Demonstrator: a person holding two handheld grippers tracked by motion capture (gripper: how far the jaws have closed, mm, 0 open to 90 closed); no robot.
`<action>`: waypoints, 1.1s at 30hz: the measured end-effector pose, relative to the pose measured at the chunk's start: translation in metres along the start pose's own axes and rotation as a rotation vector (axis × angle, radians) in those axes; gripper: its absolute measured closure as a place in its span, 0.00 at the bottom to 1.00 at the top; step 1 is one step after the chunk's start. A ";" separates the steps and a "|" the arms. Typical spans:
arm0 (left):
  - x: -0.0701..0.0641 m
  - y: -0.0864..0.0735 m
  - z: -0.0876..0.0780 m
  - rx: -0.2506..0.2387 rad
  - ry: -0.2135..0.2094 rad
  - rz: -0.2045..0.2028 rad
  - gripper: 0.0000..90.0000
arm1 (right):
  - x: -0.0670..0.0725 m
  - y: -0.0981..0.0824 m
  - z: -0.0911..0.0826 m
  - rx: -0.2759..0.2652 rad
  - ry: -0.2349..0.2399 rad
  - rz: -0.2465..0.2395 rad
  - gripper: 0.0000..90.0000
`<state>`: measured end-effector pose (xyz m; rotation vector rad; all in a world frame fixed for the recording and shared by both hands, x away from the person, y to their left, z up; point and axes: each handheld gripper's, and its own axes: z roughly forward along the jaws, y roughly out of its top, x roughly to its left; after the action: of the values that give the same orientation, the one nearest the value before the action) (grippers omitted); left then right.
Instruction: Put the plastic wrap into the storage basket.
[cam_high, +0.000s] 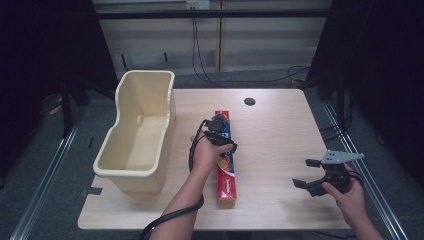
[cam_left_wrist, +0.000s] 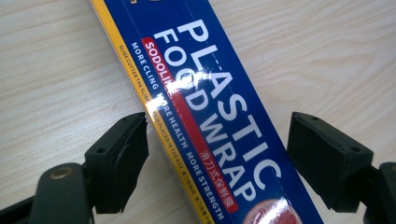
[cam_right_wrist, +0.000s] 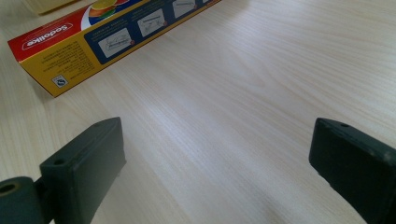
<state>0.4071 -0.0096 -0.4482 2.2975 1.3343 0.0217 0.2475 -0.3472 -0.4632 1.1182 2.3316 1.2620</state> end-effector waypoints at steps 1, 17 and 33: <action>-0.001 0.000 0.002 -0.011 0.004 -0.012 0.22 | 0.000 0.000 0.000 0.000 0.000 0.000 0.04; -0.001 -0.001 0.017 0.032 0.034 -0.083 0.21 | 0.000 0.001 0.002 -0.003 0.003 -0.004 0.04; -0.002 0.004 0.002 0.197 0.106 -0.148 0.45 | 0.000 0.002 0.000 -0.011 0.002 -0.003 0.04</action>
<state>0.4098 -0.0140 -0.4476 2.3794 1.6228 -0.0382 0.2483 -0.3463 -0.4619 1.1095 2.3248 1.2738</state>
